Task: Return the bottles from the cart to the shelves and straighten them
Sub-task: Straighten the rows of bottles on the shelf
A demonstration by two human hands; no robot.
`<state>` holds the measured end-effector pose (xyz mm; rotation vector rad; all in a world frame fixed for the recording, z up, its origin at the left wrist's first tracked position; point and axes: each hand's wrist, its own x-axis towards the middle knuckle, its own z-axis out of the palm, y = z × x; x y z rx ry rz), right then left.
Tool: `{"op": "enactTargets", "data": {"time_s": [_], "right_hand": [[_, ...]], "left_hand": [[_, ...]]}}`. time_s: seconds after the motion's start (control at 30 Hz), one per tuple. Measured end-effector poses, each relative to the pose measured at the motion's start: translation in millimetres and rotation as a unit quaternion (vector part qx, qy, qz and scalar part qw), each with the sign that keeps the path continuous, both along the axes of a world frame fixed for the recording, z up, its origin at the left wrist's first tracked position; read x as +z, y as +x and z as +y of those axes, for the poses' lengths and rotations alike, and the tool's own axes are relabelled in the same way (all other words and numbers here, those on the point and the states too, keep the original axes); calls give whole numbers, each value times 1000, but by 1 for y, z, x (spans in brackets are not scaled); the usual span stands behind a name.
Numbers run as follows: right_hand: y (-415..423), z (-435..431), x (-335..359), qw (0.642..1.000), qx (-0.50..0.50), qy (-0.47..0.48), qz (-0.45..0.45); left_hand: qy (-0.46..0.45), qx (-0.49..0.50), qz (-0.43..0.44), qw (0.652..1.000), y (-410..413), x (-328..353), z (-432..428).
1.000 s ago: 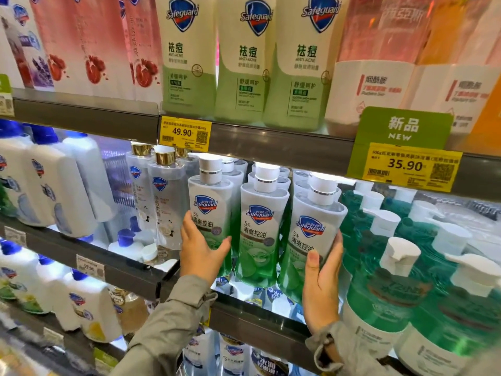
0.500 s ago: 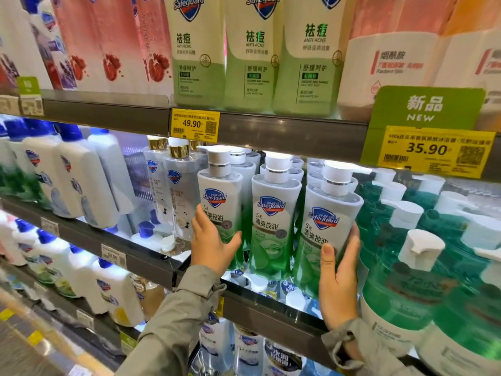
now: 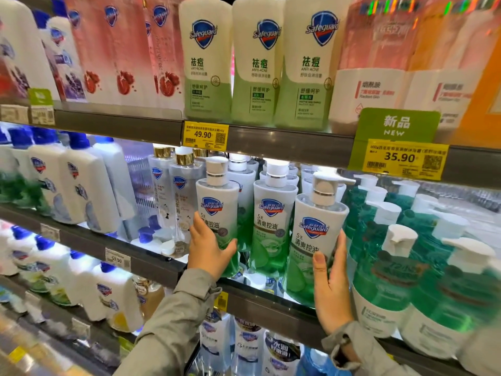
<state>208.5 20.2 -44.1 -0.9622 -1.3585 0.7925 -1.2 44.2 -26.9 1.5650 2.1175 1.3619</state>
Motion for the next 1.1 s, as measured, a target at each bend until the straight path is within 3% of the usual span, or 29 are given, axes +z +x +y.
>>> {"op": "enactTargets", "data": {"time_s": [0.57,0.8,0.93,1.0,1.1], "right_hand": [[9,-14,-2,1000,-14,-4,-10],[9,-14,-2,1000,-3,9,-1],[9,-12,-4,1000,-10,16,-10],[9,-12,-5,1000,-15,17,-9],[8,-13,-5,1000,-18,12,-7]], "left_hand": [[0,1,2,1000,-9,-1,-16],[36,-20,-59,997,-6,0,-20],[58,17,-93,994,2,-3,-30],[94,56,-74,991,8,-6,-39],[148,53,27,987,25,-14,-51]]}}
